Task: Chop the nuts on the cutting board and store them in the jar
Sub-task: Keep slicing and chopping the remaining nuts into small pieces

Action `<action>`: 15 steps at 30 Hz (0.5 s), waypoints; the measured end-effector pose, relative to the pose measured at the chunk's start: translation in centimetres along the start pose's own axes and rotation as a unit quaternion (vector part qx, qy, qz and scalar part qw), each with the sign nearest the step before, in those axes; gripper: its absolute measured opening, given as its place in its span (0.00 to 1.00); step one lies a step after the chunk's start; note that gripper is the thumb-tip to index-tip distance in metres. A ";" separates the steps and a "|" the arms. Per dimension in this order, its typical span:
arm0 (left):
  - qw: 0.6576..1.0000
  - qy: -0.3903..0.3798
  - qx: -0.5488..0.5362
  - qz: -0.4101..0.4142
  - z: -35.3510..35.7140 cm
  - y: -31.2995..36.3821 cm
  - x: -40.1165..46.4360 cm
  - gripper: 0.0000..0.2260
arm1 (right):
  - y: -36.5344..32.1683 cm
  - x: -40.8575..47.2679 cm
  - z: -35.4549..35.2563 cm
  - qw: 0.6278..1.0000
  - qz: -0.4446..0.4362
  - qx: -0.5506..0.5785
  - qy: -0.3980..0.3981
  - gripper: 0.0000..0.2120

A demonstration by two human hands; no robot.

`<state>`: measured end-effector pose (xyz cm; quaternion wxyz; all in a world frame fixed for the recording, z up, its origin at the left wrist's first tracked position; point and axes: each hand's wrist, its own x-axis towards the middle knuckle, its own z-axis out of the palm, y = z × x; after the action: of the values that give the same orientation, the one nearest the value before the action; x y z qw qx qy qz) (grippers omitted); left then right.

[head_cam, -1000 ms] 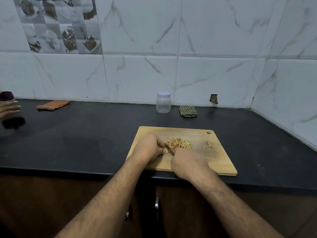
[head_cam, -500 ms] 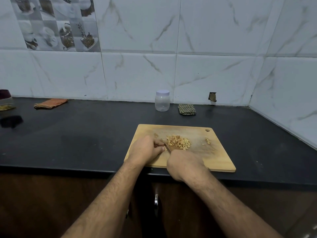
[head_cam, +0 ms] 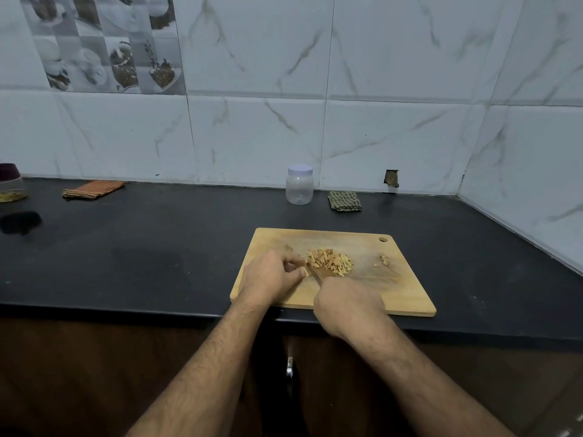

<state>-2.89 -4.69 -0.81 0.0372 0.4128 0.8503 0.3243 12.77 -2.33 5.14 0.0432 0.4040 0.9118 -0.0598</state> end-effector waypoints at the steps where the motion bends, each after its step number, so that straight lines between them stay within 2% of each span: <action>1: 1.000 0.001 0.003 -0.002 0.0 0.0 0.0 0.10 | -0.1 0.2 0.0 1.000 0.000 0.005 0.000 0.13; 15: 1.000 -0.010 0.026 0.005 0.0 -0.1 0.1 0.10 | -1.1 1.7 -0.3 1.000 0.007 0.010 -0.016 0.15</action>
<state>-3.01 -4.68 -0.84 0.0337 0.4209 0.8562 0.2976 10.84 -1.77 5.34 0.0544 0.4095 0.9076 -0.0747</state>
